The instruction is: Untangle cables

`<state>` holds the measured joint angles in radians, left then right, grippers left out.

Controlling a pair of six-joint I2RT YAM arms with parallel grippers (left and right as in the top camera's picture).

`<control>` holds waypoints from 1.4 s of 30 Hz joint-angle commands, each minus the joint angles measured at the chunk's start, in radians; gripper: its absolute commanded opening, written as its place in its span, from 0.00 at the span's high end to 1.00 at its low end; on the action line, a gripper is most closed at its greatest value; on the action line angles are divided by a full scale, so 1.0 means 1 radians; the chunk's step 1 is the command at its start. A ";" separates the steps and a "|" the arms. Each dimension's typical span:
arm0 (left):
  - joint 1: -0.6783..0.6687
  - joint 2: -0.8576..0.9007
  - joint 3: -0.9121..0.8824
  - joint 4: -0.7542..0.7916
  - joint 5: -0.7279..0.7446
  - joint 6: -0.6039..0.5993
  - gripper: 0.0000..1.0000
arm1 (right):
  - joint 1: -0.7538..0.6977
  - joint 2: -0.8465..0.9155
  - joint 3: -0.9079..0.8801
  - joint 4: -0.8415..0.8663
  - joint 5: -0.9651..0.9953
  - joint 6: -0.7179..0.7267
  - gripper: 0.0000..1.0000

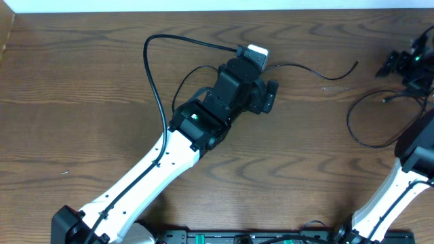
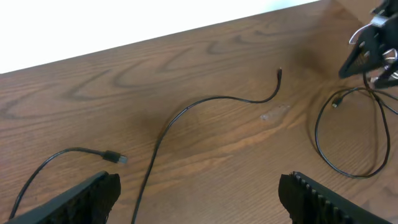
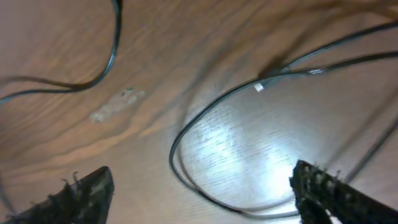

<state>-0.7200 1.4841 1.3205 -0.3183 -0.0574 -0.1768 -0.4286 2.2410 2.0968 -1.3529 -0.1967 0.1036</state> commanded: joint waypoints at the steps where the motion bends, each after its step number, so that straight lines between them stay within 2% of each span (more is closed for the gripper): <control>1: 0.004 -0.008 0.007 -0.003 -0.006 -0.009 0.12 | 0.032 -0.024 -0.083 0.052 0.011 0.024 0.17; 5: 0.004 -0.008 0.007 -0.003 -0.006 -0.010 0.12 | 0.052 -0.024 -0.165 0.140 0.011 0.082 0.24; 11: 0.004 -0.008 0.007 -0.004 -0.006 -0.010 0.12 | 0.070 -0.024 -0.261 0.252 0.095 0.195 0.25; 17: 0.004 -0.007 0.007 -0.004 -0.006 -0.010 0.12 | 0.079 -0.024 -0.347 0.373 0.107 0.219 0.28; 22: 0.004 -0.006 0.007 -0.003 -0.006 -0.010 0.12 | 0.079 -0.024 -0.361 0.424 0.107 0.218 0.50; 25: 0.004 -0.001 0.007 -0.003 -0.006 -0.010 0.12 | 0.076 -0.024 -0.354 0.438 0.117 0.212 0.69; 26: 0.004 0.000 0.007 -0.003 -0.006 -0.010 0.12 | 0.072 -0.024 -0.342 0.437 0.124 0.210 0.82; 28: 0.004 0.001 0.006 -0.006 -0.006 -0.013 0.12 | 0.055 -0.026 -0.296 0.425 0.123 0.210 0.99; 37: 0.004 0.001 0.007 -0.010 -0.006 -0.013 0.12 | -0.039 -0.029 0.179 0.326 0.129 0.202 0.99; 42: 0.004 0.004 0.007 -0.008 -0.006 -0.013 0.12 | -0.076 -0.029 0.367 0.369 0.298 0.203 0.99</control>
<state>-0.7200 1.4841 1.3205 -0.3294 -0.0578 -0.1837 -0.4904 2.2372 2.3924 -0.9882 -0.0277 0.3103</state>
